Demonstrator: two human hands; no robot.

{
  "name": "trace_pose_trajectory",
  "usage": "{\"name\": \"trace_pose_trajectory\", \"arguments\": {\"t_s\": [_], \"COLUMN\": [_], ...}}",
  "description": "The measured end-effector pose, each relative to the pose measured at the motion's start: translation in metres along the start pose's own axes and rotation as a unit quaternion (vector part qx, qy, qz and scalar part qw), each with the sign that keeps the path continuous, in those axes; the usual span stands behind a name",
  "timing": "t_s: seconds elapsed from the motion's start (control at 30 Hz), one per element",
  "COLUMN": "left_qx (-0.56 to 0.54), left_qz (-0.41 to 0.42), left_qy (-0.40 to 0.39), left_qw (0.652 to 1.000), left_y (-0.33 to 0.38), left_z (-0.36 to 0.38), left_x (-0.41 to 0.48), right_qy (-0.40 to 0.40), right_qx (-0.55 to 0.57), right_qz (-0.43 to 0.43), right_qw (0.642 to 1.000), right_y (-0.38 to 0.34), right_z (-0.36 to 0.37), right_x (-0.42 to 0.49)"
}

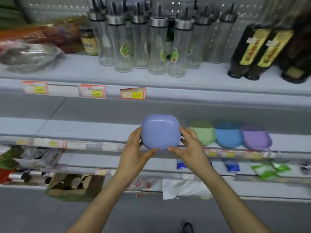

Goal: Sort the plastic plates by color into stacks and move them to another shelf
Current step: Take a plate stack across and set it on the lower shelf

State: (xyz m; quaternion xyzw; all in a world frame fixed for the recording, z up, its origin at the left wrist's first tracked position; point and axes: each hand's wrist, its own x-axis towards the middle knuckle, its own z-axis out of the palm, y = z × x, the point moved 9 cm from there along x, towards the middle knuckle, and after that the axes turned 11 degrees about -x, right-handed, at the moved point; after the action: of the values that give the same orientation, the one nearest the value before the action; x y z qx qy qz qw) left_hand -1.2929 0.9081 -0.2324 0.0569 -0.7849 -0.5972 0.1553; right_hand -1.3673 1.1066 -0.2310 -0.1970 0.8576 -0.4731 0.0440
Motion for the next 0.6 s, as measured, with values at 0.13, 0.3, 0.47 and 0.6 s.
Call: {"name": "trace_pose_trajectory", "arguments": {"t_s": [0.13, 0.3, 0.47, 0.6], "left_qx": [-0.006, -0.005, 0.021, 0.01], "left_qz": [-0.021, -0.059, -0.088, -0.104], "left_qy": [-0.001, 0.01, 0.009, 0.006], "left_qw": [1.0, 0.998, 0.996, 0.995], "left_y": [-0.007, -0.019, -0.031, -0.044], "left_z": [0.04, 0.072, 0.09, 0.098], "left_x": [0.012, 0.021, 0.028, 0.039], "right_qy": [0.008, -0.026, -0.049, -0.052], "right_qx": [0.002, 0.008, 0.025, 0.018], "right_qz": [0.004, 0.019, 0.037, 0.054], "right_qw": [1.0, 0.999, 0.998, 0.997], "right_y": [0.032, 0.076, 0.107, 0.123], "right_z": [-0.029, -0.038, -0.036, -0.031], "right_x": [0.014, 0.028, 0.037, 0.049]}}
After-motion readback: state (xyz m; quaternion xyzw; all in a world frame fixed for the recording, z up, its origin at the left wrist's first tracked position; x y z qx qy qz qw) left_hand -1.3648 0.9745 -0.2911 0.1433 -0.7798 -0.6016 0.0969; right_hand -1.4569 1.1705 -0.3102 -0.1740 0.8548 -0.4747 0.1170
